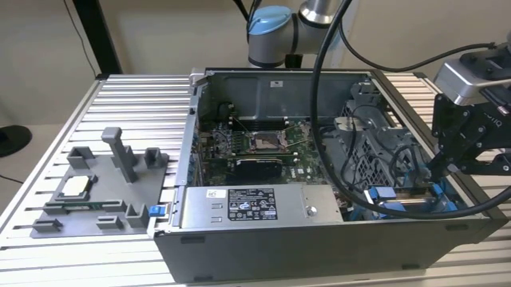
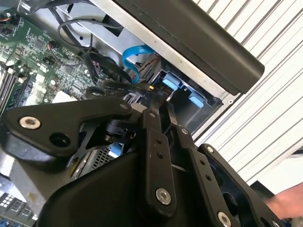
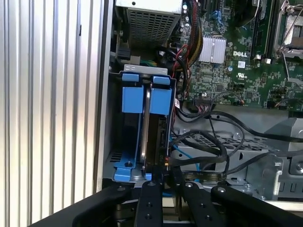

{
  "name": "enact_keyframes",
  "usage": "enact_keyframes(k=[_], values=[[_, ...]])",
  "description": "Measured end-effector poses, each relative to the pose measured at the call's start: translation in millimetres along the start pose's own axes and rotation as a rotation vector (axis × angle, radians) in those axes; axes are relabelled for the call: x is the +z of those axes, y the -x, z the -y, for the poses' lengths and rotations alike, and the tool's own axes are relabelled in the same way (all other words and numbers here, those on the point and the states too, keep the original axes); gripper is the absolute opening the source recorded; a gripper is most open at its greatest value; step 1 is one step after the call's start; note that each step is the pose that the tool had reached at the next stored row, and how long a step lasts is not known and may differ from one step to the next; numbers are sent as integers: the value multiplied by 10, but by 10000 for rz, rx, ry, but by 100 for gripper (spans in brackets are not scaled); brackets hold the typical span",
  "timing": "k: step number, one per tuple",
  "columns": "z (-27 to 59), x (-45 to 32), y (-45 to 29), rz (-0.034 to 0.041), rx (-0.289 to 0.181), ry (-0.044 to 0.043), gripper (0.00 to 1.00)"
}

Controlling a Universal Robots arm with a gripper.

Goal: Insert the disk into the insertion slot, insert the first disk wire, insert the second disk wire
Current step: 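Insert the second disk wire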

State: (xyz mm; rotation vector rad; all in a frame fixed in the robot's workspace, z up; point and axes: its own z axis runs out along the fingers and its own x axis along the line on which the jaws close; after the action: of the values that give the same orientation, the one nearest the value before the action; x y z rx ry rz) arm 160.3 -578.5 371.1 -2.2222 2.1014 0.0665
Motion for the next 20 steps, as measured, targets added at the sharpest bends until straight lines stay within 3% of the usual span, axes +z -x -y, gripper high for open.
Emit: enact_keyframes(k=[1,11,15,17,20], values=[[0,0,0,12,0,0,0],[5,1,-1,36,1,1,0],[6,-19,0,40,5,40,0],[18,-33,1,41,8,97,0],[87,-42,-3,51,29,309,0]])
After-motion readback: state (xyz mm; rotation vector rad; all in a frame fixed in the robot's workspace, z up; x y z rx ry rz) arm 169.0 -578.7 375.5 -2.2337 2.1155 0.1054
